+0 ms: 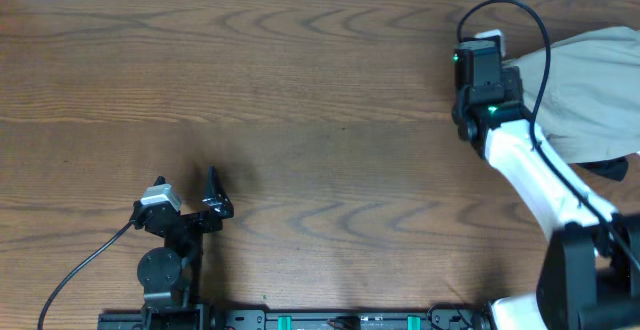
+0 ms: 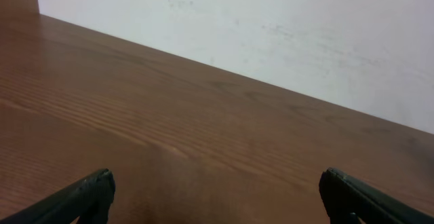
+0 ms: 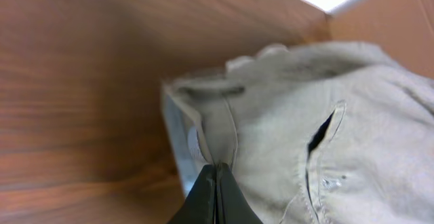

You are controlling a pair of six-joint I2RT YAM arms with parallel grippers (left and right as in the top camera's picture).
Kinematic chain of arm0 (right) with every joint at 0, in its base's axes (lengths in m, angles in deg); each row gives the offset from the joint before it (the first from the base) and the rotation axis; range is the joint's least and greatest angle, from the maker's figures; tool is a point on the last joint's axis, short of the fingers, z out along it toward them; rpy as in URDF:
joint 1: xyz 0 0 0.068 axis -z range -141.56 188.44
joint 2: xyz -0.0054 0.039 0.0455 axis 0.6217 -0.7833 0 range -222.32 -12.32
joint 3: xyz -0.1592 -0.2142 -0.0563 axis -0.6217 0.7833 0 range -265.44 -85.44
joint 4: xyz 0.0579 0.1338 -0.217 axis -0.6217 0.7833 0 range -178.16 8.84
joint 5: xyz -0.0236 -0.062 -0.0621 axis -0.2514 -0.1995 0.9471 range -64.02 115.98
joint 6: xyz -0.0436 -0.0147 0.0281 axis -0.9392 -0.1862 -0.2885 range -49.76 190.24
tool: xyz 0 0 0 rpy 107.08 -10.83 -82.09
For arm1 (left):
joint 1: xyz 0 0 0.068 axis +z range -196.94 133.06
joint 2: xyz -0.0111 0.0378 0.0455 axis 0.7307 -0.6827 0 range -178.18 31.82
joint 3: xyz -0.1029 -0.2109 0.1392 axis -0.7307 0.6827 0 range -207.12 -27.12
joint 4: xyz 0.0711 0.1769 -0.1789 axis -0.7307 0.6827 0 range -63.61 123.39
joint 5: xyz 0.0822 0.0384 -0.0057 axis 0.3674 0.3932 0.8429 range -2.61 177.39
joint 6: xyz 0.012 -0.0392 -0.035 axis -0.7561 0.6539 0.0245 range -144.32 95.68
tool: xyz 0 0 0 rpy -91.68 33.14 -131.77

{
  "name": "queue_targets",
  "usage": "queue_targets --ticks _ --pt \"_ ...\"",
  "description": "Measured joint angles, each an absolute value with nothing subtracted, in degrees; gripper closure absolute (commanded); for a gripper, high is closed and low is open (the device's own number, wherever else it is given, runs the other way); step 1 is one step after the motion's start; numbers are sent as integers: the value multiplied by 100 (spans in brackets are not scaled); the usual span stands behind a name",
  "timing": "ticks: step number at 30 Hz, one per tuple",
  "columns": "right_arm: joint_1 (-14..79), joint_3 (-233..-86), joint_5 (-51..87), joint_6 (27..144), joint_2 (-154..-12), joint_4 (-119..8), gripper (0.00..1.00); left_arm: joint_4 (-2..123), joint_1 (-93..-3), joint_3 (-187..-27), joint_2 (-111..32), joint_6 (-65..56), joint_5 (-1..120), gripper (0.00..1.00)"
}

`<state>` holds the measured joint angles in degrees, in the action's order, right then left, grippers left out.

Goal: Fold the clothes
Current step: 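Grasp the trousers' edge with the right gripper and lift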

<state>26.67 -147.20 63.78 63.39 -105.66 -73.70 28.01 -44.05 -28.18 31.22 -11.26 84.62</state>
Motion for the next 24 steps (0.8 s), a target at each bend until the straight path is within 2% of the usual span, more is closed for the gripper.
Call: queue_targets --ticks 13,14,16,19,24 --pt "1353 -14720 5583 6688 -9676 -7090 99 2801 -4405 -2818 3122 -1126 8462 2" --pt "1329 -14720 5569 6697 -9672 -7009 94 2801 -4405 -2818 3122 -1126 8460 2" --pt "1318 -14720 5565 6771 -9672 -6839 76 2801 -4405 -2818 3122 -1126 8462 2" --pt "1342 -14720 5690 6813 -9672 -6557 57 2801 -4405 -2818 3122 -1126 8460 2" --pt "1692 -14716 6249 7399 -9672 -5534 50 2804 -4405 -2818 3122 -1126 8462 2"
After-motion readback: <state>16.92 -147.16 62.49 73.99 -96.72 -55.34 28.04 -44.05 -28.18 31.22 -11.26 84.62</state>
